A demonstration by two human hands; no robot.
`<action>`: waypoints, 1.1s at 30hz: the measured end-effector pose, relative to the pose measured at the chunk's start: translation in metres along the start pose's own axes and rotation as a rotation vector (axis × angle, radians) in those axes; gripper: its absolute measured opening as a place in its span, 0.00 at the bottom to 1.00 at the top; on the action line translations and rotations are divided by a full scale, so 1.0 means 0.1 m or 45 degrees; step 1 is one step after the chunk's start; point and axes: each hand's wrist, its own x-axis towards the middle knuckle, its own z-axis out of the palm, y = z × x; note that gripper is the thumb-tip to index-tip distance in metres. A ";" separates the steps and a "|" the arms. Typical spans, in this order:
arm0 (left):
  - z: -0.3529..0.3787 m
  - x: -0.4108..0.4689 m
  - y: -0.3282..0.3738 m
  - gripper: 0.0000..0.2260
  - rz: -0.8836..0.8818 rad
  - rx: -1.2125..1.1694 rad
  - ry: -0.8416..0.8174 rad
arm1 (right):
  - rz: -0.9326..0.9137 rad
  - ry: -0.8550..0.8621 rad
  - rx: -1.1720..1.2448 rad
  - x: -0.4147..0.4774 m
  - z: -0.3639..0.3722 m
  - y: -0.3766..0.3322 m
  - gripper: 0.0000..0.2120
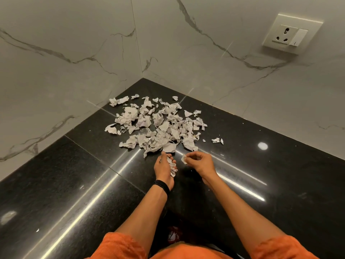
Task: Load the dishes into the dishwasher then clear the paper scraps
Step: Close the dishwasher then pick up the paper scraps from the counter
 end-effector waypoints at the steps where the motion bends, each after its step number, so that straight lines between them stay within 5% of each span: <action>1: 0.02 0.00 -0.01 0.13 -0.016 0.015 -0.020 | 0.020 -0.038 0.087 -0.03 0.01 -0.06 0.07; 4: 0.11 0.00 -0.05 0.13 -0.076 0.016 -0.123 | -0.040 -0.066 0.029 -0.08 0.11 -0.07 0.08; 8: 0.14 0.01 -0.12 0.13 -0.099 0.019 -0.131 | -0.325 -0.023 -0.537 -0.12 0.24 0.03 0.07; 12: 0.12 0.05 -0.06 0.15 -0.172 -0.041 -0.079 | -0.340 -0.250 -0.608 -0.01 0.14 -0.06 0.07; 17: 0.16 0.02 0.05 0.15 -0.213 -0.063 -0.056 | -0.474 -0.004 -0.856 0.30 -0.06 -0.07 0.10; 20: 0.12 0.03 0.07 0.15 -0.208 -0.079 -0.046 | -0.527 -0.051 -1.233 0.48 -0.12 -0.05 0.20; 23: 0.09 0.05 0.06 0.15 -0.178 -0.090 -0.045 | -0.576 -0.062 -1.426 0.51 -0.13 0.07 0.17; 28: 0.02 0.06 0.05 0.15 -0.135 -0.077 -0.045 | -0.683 0.020 -1.413 0.32 -0.18 0.25 0.07; 33: 0.08 0.01 -0.01 0.14 -0.092 -0.033 -0.049 | -0.569 0.304 -0.656 0.05 -0.11 0.16 0.11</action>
